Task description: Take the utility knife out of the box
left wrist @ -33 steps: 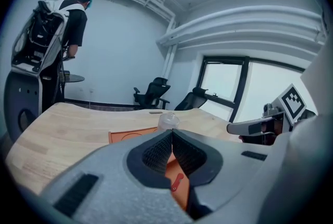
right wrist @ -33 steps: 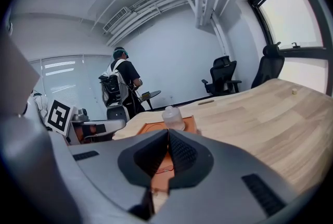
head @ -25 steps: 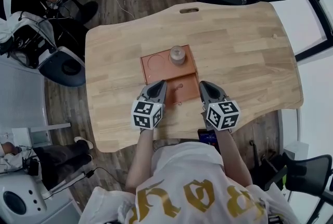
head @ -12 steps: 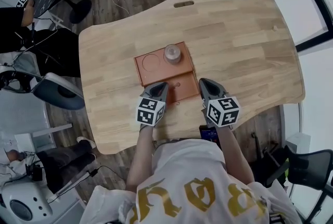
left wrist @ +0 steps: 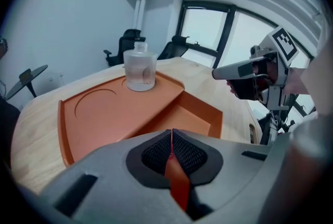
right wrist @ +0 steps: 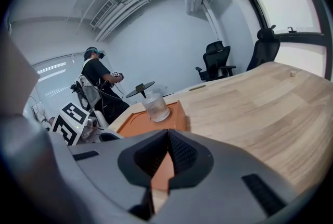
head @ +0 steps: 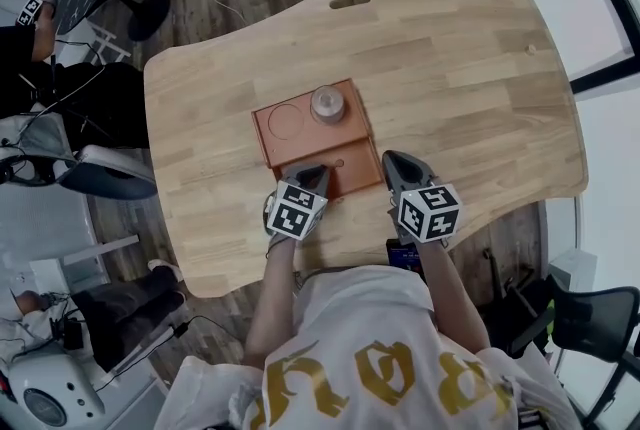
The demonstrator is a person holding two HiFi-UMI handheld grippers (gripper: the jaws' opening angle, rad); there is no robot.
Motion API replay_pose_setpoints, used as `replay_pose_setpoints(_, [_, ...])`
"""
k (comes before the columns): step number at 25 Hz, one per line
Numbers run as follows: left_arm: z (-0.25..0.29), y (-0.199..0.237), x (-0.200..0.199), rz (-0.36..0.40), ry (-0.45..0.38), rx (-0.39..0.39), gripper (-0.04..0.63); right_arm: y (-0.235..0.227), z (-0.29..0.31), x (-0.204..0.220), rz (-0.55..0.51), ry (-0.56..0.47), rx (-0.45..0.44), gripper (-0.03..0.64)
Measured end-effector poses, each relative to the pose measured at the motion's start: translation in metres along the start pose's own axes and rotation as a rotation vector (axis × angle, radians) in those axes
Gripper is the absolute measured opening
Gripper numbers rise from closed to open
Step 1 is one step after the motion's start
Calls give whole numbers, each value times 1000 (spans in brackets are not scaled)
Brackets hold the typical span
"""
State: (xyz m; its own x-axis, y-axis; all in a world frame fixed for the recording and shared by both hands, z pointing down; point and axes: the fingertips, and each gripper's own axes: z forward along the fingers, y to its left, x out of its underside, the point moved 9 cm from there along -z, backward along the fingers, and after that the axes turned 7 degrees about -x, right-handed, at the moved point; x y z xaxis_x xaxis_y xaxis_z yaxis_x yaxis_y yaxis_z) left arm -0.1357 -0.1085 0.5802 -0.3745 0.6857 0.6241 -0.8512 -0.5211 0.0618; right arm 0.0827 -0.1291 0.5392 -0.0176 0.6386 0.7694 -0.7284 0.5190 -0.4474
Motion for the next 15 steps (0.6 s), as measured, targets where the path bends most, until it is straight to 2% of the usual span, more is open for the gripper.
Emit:
replay_pose_setpoints(10, [27, -3, 4, 36, 126, 64, 17, -17, 4, -1, 31, 19, 8, 12])
replay_pose_setpoints(13, [29, -3, 5, 63, 143, 58, 58, -19, 3, 0, 37, 22, 17, 12])
replay_pose_setpoints(15, [31, -5, 5, 115, 165, 51, 82, -19, 3, 1, 40, 25, 20, 12])
